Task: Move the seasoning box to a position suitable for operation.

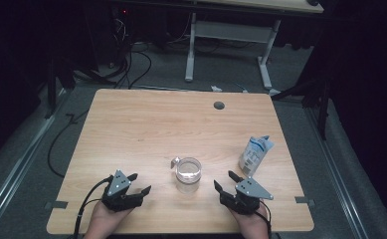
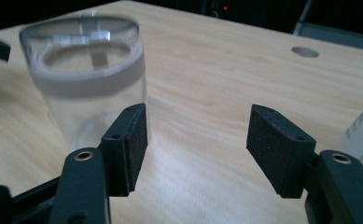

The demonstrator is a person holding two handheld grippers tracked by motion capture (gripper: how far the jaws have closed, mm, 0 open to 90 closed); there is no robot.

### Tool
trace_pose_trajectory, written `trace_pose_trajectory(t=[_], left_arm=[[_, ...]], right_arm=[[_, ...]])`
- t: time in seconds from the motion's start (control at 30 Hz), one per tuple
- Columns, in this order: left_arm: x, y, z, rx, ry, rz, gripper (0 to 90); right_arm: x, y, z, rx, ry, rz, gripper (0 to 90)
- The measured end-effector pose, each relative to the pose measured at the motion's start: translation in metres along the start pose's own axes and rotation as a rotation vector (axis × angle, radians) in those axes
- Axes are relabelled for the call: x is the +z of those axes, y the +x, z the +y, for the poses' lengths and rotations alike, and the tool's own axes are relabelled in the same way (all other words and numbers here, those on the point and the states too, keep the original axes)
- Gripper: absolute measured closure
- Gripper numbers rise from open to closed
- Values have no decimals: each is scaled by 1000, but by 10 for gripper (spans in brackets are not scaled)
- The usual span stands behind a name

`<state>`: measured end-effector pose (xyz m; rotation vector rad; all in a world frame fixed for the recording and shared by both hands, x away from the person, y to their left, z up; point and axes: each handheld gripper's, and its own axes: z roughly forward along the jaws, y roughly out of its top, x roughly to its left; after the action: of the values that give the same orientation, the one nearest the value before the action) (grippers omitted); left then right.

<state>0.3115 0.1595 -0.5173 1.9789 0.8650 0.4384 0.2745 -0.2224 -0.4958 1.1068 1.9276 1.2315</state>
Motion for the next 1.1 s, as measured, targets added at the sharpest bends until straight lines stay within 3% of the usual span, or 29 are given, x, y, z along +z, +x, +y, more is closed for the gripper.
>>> trace_pose_trajectory(t=[0.13,0.3,0.43,0.47,0.5,0.57,0.7,0.77,0.87,0.97,1.1], left_arm=[[1,4,1,-25,15,-21,355],[-1,7,3,-53,0,-45,325],[-4,9,5,-83,-18,-56,307],[-4,9,5,-83,-18,-56,307],[-4,8,8,-96,-21,-58,307],[-3,6,12,-99,-30,-51,312],[-3,1,23,-70,-50,-33,347],[-1,-3,27,-132,-88,-28,367],[-2,2,35,-108,-60,-41,376],[-1,2,43,-70,-50,-48,394],[3,-1,54,-70,-67,-65,394]], right_arm=[[6,1,17,-24,13,-35,400],[23,-6,25,24,21,-50,443],[30,-8,15,82,18,-1,463],[30,-8,15,82,18,-1,463],[33,-4,11,46,51,10,463],[33,-2,8,34,48,22,459],[32,0,6,15,44,42,454],[32,4,5,2,46,49,450],[34,8,5,-23,49,50,430],[35,8,5,-19,48,54,420],[35,7,5,-15,50,51,414]])
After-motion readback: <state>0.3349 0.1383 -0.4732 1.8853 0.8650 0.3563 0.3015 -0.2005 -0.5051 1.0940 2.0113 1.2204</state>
